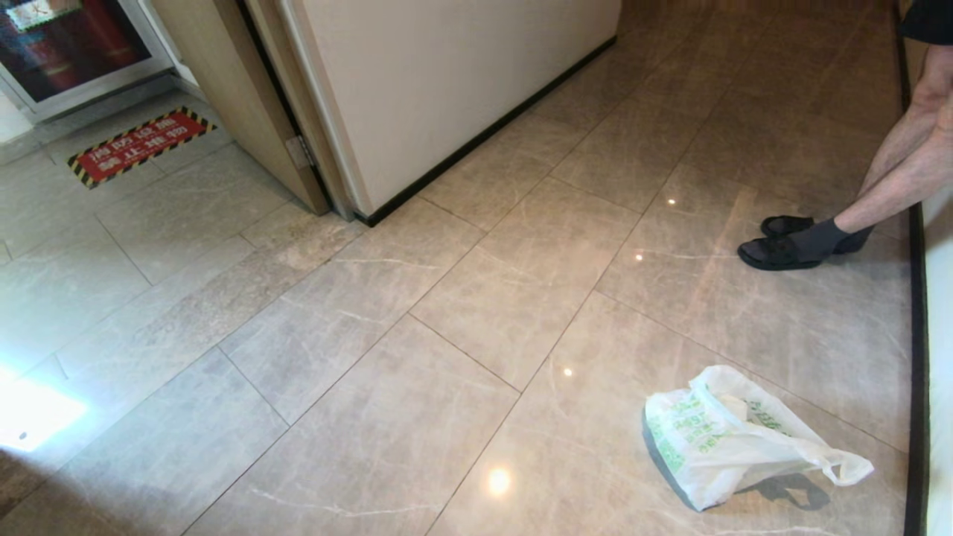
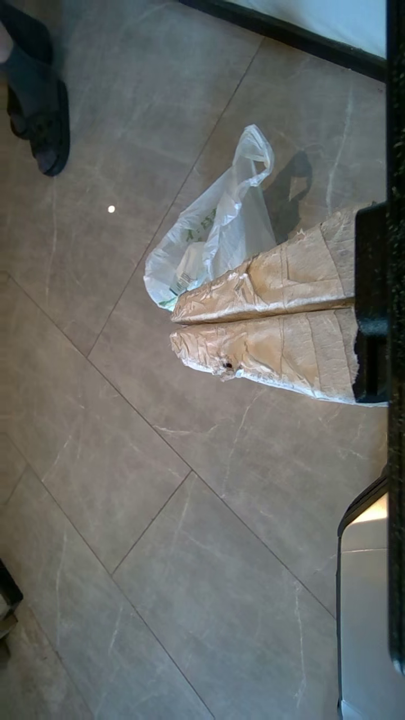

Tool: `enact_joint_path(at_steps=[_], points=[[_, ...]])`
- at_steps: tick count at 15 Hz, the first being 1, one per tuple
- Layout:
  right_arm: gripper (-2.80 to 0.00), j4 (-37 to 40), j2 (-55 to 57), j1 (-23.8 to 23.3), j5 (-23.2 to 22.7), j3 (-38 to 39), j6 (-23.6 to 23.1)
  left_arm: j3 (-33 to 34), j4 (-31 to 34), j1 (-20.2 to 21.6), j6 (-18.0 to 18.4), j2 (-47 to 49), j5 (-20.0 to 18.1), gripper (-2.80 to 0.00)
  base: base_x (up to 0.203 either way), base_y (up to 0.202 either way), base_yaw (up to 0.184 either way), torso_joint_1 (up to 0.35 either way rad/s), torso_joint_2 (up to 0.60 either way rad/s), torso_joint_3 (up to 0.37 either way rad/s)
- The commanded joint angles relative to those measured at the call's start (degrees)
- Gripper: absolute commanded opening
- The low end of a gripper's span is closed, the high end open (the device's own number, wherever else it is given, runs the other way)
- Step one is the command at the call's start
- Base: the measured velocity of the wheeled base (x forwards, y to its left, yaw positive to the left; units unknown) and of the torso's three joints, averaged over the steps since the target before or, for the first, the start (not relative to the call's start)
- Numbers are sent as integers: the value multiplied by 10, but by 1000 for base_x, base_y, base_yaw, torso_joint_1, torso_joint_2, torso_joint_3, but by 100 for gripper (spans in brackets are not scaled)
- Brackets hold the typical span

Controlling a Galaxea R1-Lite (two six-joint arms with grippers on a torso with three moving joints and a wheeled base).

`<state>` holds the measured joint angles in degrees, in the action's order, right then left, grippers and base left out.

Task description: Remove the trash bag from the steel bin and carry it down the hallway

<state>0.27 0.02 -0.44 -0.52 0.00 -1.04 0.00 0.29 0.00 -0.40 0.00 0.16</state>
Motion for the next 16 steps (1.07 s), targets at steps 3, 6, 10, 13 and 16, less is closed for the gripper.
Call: enact_joint_path(at_steps=[3, 6, 10, 13, 16], points=[[-280, 0, 0, 0, -1, 0, -1, 0, 0, 0, 0, 0, 0, -280, 0, 0, 0, 5, 2, 208], [-280, 0, 0, 0, 0, 0, 0, 0, 0, 0, 0, 0, 0, -280, 0, 0, 0, 3, 0, 205], [-280, 0, 0, 0, -1, 0, 0, 0, 0, 0, -1, 0, 0, -280, 0, 0, 0, 3, -2, 202], [-280, 0, 0, 0, -1, 0, -1, 0, 0, 0, -1, 1, 0, -280, 0, 0, 0, 4, 1, 205], [-280, 0, 0, 0, -1, 0, -2, 0, 0, 0, -2, 0, 0, -280, 0, 0, 0, 4, 5, 202]])
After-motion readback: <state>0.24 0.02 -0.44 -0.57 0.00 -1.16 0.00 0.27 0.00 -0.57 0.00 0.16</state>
